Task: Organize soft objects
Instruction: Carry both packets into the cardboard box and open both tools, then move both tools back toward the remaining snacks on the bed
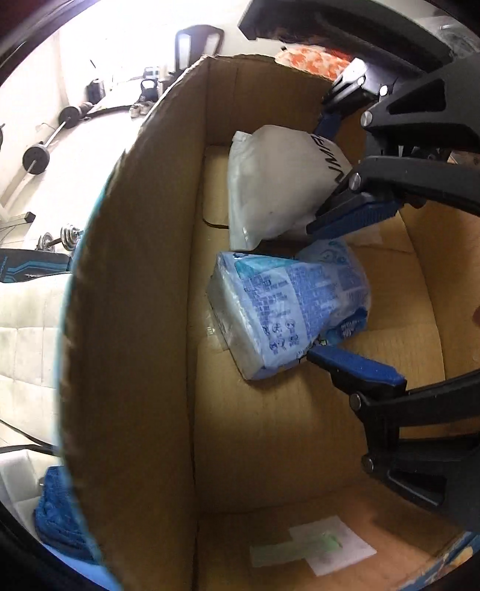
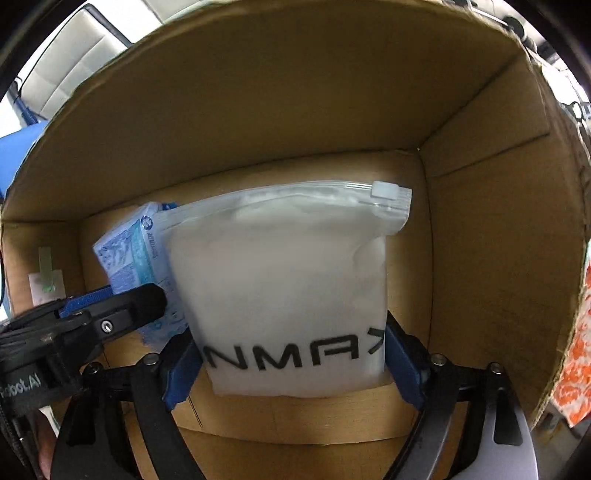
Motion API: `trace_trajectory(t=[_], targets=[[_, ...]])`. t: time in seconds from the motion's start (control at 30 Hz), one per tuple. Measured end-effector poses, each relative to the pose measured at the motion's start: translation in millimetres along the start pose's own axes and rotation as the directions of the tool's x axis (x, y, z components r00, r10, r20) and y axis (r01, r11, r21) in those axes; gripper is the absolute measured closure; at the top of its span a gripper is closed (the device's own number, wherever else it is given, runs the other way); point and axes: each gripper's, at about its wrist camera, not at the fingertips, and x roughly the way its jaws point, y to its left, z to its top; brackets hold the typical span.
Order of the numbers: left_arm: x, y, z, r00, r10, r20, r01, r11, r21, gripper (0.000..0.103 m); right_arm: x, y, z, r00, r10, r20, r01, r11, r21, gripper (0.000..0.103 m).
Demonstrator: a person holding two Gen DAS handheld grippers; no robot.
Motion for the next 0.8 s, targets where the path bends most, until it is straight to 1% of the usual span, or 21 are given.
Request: trace_trajectory(t=[0.07, 0.13, 0.17, 0.2, 0.23, 0.3, 0.37, 0.4, 0.43, 0.5, 0.6, 0.63, 0.67, 0.8], targets=[[-12.6, -2.3, -5.1, 1.000, 0.022, 0.019, -0.022, 1.000, 0.006, 0.035, -4.3, 3.3, -2.6, 1.000, -0.001, 0.005, 0.001, 1.000, -0.006, 0.013], [-24.7, -3.4, -9.9, 0.999, 0.029, 0.038, -0.030, 1.000, 0.005, 0.031, -10.1, 6.1, -6.6, 1.000, -0.006, 0.016, 0.006, 1.000, -0.014, 0.012], [-30.5, -3.0, -12.9, 0.998, 0.033, 0.051, -0.033, 0.999, 0.003, 0.026, -14.1, 7.7, -9.5, 1.000, -0.013, 0.022, 0.014, 1.000, -0.020, 0.012], [-38.6, -4.1, -17.7, 0.997, 0.039, 0.065, -0.039, 0.999, 0.000, 0.024, -18.0, 10.3, -11.9, 0.999, -0.021, 0.030, 0.022, 0.999, -0.023, 0.012], [-43.9, -3.7, -24.1, 0.996, 0.051, 0.079, -0.052, 0.999, 0.001, 0.018, -23.1, 11.6, -17.0, 0.999, -0.029, 0.038, 0.030, 0.999, -0.027, 0.011], [-59.0, -7.0, -34.9, 0.989, 0.086, 0.119, -0.088, 0.996, 0.008, 0.015, -31.2, 15.8, -25.2, 0.998, -0.028, 0.049, 0.030, 0.999, -0.033, 0.007], [-70.4, -8.6, -45.6, 0.979, 0.118, 0.164, -0.121, 0.993, 0.008, 0.007, -40.4, 19.9, -38.5, 0.997, -0.046, 0.064, 0.049, 0.998, -0.048, 0.005], [-76.4, -9.6, -53.5, 0.973, 0.136, 0.186, -0.139, 0.990, 0.003, 0.005, -47.2, 23.4, -42.4, 0.996, -0.053, 0.076, 0.058, 0.997, -0.058, 0.000], [-77.8, -7.3, -54.9, 0.965, 0.154, 0.210, -0.158, 0.987, 0.002, 0.003, -52.4, 25.9, -49.4, 0.994, -0.061, 0.093, 0.068, 0.995, -0.068, 0.000], [-86.3, -1.5, -73.9, 0.950, 0.172, 0.261, -0.180, 0.984, 0.004, 0.003, -63.5, 28.6, -67.0, 0.990, -0.072, 0.125, 0.083, 0.993, -0.085, 0.000], [-97.3, -0.9, -103.2, 0.930, 0.197, 0.309, -0.208, 0.978, 0.004, 0.003, -77.8, 34.1, -84.5, 0.982, -0.081, 0.172, 0.102, 0.988, -0.113, 0.000], [-92.6, -2.5, -102.6, 0.924, 0.203, 0.324, -0.216, 0.976, 0.003, 0.003, -82.9, 37.4, -95.1, 0.981, -0.082, 0.179, 0.105, 0.986, -0.127, 0.000], [-96.8, -3.1, -113.4, 0.917, 0.214, 0.338, -0.226, 0.974, -0.002, 0.003, -86.9, 37.4, -99.0, 0.980, -0.076, 0.183, 0.101, 0.986, -0.134, 0.000], [-98.5, -14.2, -133.6, 0.893, 0.235, 0.384, -0.243, 0.970, -0.028, 0.003, -106.2, 30.0, -127.9, 0.973, -0.066, 0.223, 0.099, 0.985, -0.141, 0.000]])
